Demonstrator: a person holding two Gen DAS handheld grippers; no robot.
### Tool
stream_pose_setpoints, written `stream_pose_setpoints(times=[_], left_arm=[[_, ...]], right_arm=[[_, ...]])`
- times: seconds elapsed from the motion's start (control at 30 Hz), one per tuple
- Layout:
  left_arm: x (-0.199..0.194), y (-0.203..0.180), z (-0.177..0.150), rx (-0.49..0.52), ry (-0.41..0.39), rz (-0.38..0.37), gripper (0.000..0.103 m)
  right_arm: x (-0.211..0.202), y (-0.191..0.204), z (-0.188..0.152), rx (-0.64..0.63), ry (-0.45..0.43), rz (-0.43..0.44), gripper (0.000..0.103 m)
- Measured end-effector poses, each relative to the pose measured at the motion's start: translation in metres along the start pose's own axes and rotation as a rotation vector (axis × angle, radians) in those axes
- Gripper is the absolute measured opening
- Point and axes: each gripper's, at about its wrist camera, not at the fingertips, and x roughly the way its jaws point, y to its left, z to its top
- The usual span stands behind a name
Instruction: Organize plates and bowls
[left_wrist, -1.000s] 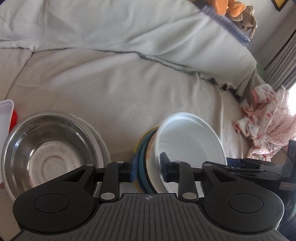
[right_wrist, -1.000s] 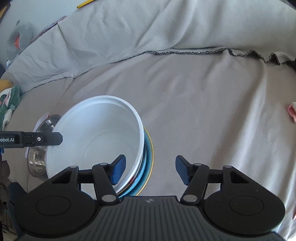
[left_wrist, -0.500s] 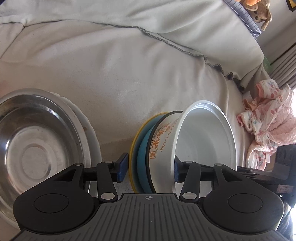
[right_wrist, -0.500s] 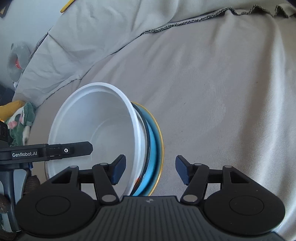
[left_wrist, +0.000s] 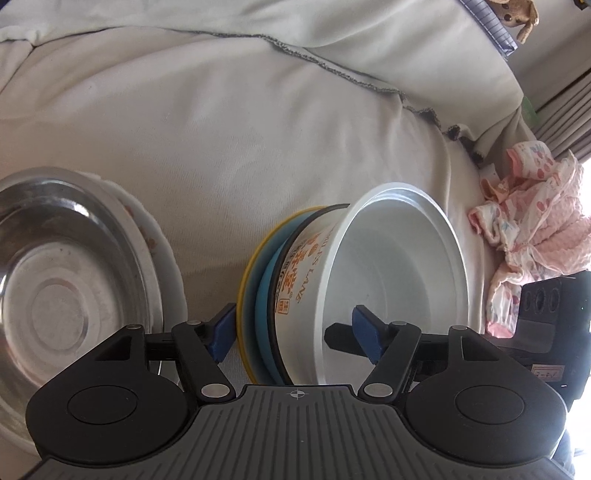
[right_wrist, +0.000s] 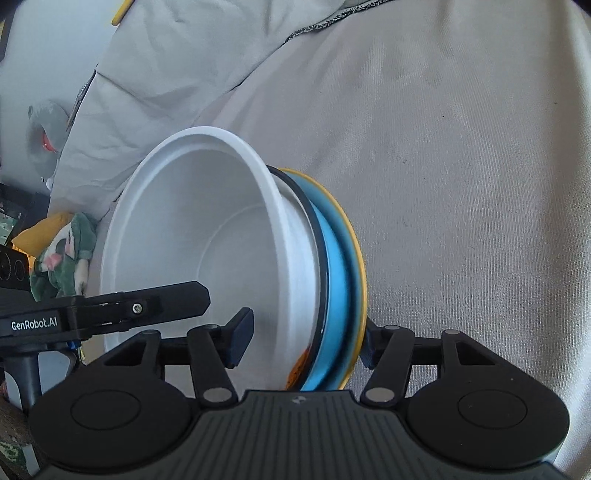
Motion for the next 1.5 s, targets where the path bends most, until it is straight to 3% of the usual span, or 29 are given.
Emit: stream_pose_setpoints(times=[0.37,0.53,0.73,0.83,1.07,1.5], left_arm=[[-0.011,0.012,-0.021,-0.021,0.045,-0.003,0.071],[-0.012,0.009,-0.021,0.013,0.023,-0.015,0.071],[-0.011,0.011,-0.022,0.046,0.012,-0.019,0.069],[-0.010,0.009,-0.021,0.044,0.006,-0.020,0.069],[-0.012,-0.012,-0.029,0.150,-0.018,0.041,0.070],[-0.016,-0.007,-0.034,0.142,-0.003,0.023,0.070]], right_arm=[[0.005,0.014,-0.014,-0.019,0.064,0.011,0.059],[0.005,0.007,-0.013,0.005,0.054,0.031,0.059],[-0.011,0.012,-0.007,-0.039,-0.086,-0.029,0.058],[-0.008,0.016,-0.004,-0.031,-0.073,-0.011,0.058],[-0.001,0.003,-0.014,0.003,-0.042,0.021,0.058],[-0.004,0.010,-0.024,0.002,-0.037,0.024,0.061]])
